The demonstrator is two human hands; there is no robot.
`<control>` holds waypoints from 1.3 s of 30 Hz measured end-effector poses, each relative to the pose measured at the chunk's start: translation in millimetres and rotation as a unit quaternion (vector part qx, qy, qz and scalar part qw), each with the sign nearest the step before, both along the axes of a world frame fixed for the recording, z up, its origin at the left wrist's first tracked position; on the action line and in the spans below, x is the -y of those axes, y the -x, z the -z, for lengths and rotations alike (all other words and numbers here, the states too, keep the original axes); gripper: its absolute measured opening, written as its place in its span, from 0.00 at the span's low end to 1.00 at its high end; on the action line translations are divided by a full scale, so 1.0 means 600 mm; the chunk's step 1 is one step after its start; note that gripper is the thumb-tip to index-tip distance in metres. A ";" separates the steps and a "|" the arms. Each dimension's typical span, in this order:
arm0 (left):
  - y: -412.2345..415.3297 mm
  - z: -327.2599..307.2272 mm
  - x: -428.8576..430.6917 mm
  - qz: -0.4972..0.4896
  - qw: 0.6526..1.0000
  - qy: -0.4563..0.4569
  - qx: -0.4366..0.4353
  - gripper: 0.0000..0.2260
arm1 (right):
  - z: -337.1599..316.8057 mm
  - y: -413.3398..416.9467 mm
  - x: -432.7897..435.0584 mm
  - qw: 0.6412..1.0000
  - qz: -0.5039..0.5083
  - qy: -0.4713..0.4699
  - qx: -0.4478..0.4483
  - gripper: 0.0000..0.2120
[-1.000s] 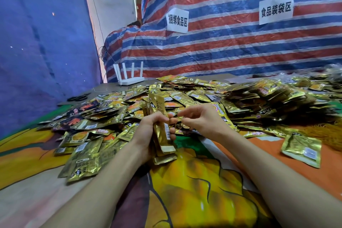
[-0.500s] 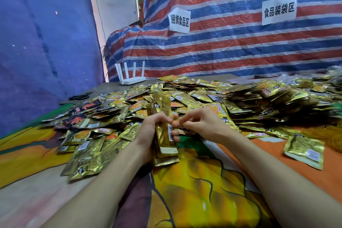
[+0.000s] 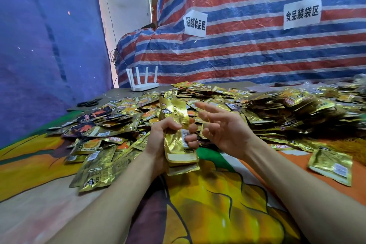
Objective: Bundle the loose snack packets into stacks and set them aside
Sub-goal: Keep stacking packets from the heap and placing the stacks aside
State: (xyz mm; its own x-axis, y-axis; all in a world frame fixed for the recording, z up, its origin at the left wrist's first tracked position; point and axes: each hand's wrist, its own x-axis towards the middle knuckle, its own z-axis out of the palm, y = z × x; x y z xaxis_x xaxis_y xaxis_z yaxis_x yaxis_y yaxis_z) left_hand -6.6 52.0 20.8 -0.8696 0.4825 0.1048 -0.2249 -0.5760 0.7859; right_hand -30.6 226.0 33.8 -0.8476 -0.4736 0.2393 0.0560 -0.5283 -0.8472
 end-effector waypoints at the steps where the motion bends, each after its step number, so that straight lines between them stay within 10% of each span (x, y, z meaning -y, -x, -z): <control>1: 0.001 0.000 -0.002 -0.017 1.000 0.015 0.010 0.16 | 0.002 0.004 0.002 0.999 0.019 -0.028 -0.009 0.19; 10: 0.030 0.001 0.025 -0.376 0.920 -0.067 0.084 0.07 | 0.036 -0.001 0.031 0.966 0.150 -0.190 -0.090 0.18; 39: 0.017 0.004 -0.003 -0.221 0.974 -0.038 0.002 0.18 | 0.045 -0.022 0.083 0.874 0.284 -0.237 -0.314 0.28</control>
State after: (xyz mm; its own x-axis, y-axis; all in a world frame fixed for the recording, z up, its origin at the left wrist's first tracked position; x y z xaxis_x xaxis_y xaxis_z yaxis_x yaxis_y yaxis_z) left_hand -16.7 53.9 18.6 -0.9913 0.0508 0.1211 0.0555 -0.6740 0.7367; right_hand -17.2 176.4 6.5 -0.7504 -0.1911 0.6327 -0.6561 0.0994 -0.7481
